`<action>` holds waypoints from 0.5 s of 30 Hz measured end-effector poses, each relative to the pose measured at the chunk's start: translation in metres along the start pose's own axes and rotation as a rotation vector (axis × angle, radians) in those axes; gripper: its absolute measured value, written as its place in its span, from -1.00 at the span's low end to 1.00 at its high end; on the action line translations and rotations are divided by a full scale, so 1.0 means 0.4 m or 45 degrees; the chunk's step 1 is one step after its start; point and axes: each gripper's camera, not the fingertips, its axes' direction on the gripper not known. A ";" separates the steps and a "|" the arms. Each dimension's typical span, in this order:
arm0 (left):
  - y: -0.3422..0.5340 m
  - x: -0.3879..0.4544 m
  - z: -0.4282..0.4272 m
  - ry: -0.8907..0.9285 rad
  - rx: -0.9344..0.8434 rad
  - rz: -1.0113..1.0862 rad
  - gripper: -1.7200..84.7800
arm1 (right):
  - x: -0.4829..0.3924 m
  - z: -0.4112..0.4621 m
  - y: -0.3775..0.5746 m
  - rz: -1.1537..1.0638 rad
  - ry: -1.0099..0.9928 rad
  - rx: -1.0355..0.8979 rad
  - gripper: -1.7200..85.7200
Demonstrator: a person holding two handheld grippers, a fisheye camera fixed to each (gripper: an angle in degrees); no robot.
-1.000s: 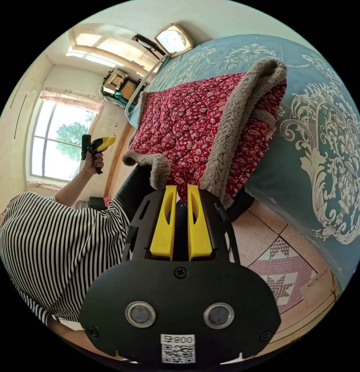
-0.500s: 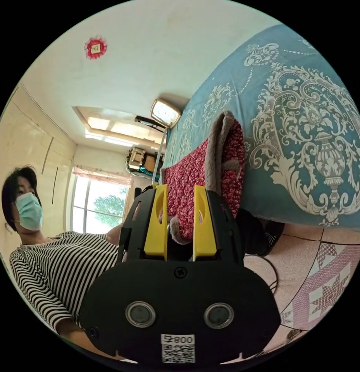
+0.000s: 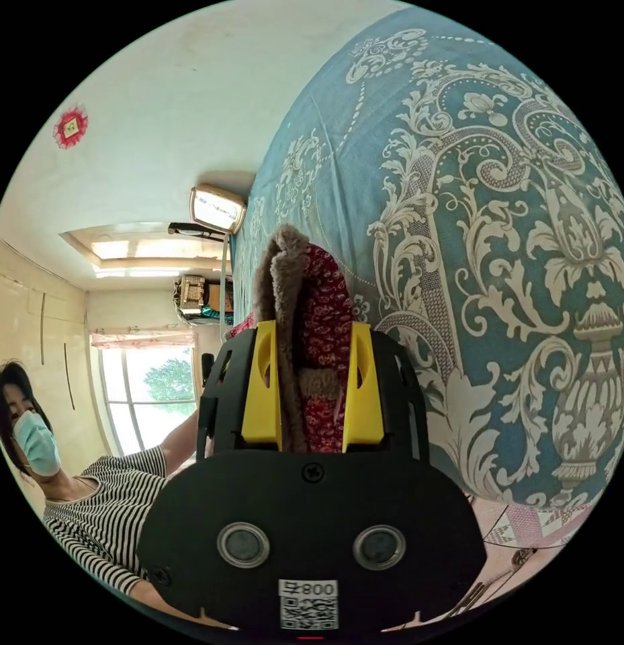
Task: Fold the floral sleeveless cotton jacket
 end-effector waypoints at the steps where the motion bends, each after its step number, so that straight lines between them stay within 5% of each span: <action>1: -0.005 -0.007 0.007 0.027 0.002 -0.017 -0.67 | 0.012 0.024 -0.011 0.012 -0.010 -0.031 -0.65; 15: -0.044 0.109 0.004 0.406 0.224 0.118 -0.88 | -0.070 0.024 -0.021 -0.144 -0.280 0.009 -0.85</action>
